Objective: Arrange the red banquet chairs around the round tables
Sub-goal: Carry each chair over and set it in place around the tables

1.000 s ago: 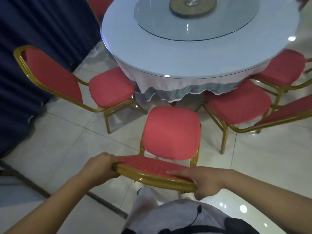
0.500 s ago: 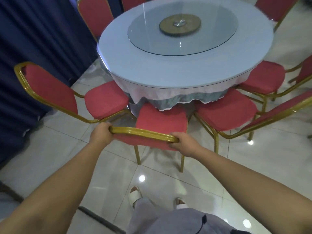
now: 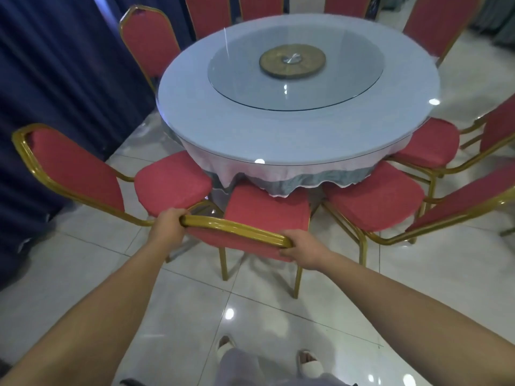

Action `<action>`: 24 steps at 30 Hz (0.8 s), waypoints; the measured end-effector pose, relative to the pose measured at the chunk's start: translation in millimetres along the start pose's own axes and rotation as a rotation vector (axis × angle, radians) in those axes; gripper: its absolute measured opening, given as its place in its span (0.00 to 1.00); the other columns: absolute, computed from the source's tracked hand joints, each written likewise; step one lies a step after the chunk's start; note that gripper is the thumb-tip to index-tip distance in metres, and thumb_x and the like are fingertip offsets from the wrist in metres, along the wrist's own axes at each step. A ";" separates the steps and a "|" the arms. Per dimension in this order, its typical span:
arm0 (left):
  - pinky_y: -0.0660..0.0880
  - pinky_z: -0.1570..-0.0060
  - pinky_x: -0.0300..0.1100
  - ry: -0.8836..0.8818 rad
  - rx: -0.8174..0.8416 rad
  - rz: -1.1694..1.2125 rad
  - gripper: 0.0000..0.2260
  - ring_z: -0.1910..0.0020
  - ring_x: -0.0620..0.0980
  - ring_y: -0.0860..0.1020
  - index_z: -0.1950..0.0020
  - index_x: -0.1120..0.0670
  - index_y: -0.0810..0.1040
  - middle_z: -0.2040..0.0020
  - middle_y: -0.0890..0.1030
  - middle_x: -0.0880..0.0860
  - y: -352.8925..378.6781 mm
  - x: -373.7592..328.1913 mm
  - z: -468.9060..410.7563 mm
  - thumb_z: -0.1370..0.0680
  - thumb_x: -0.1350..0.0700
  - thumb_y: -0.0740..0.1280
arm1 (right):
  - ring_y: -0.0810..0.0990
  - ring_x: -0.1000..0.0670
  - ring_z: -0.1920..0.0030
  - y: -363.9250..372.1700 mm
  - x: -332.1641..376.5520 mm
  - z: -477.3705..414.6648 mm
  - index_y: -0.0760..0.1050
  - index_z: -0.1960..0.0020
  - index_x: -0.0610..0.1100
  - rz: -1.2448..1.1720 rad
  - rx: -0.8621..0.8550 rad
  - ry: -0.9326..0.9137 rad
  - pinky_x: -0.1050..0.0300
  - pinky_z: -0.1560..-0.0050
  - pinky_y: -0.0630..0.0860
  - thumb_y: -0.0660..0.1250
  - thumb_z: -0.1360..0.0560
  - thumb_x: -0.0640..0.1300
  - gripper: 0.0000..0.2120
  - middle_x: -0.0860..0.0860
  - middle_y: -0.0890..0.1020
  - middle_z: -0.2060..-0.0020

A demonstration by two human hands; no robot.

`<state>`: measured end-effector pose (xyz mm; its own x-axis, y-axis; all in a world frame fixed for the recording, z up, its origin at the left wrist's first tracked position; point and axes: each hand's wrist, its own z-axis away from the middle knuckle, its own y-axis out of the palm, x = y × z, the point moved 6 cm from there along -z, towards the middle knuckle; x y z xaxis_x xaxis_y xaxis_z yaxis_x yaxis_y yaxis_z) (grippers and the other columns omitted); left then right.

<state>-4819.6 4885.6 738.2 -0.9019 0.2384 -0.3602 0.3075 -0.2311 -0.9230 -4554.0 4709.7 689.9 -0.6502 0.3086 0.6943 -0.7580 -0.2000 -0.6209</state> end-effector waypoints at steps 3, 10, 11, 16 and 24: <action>0.73 0.63 0.45 0.072 0.076 0.028 0.16 0.60 0.54 0.78 0.63 0.47 0.79 0.63 0.79 0.50 -4.2 7.4 -12.3 0.29 0.69 0.66 | 0.80 0.43 0.51 0.9 12.4 -11.2 0.78 0.46 0.46 0.054 0.048 0.069 0.46 0.48 0.78 0.71 0.27 0.40 0.10 0.47 0.80 0.55; 0.69 0.33 0.54 0.094 0.222 0.279 0.34 0.33 0.54 0.69 0.25 0.49 0.66 0.33 0.70 0.54 -34.2 71.2 -15.1 0.29 0.57 0.75 | 0.70 0.54 0.31 6.4 140.1 -47.8 0.68 0.27 0.53 0.059 -0.047 -0.026 0.58 0.31 0.66 0.73 0.30 0.62 0.35 0.55 0.72 0.30; 0.69 0.33 0.52 0.079 0.222 0.303 0.34 0.33 0.53 0.69 0.25 0.49 0.66 0.32 0.69 0.53 -41.1 89.1 -13.5 0.28 0.56 0.75 | 0.69 0.53 0.31 12.5 164.9 -55.4 0.68 0.26 0.52 0.075 -0.087 -0.068 0.60 0.32 0.65 0.72 0.28 0.61 0.34 0.54 0.72 0.30; 0.65 0.31 0.45 0.008 0.219 0.407 0.34 0.27 0.50 0.65 0.23 0.50 0.63 0.26 0.65 0.52 -75.3 181.9 -9.1 0.26 0.57 0.73 | 0.73 0.56 0.37 70.7 266.7 -96.6 0.71 0.29 0.51 -0.015 -0.176 -0.205 0.65 0.39 0.65 0.70 0.24 0.54 0.25 0.55 0.75 0.35; 0.63 0.36 0.40 -0.177 0.002 0.501 0.31 0.29 0.51 0.67 0.25 0.46 0.64 0.28 0.67 0.53 -136.1 316.8 -49.9 0.25 0.56 0.72 | 0.75 0.58 0.39 149.4 349.2 -209.1 0.75 0.34 0.50 -0.099 -0.081 -0.255 0.59 0.38 0.71 0.73 0.26 0.49 0.21 0.56 0.78 0.40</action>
<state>-5132.0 5039.6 743.0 -0.6822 -0.0646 -0.7283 0.7134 -0.2772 -0.6436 -4883.3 4982.0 763.4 -0.5733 0.0770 0.8157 -0.8183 -0.1028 -0.5655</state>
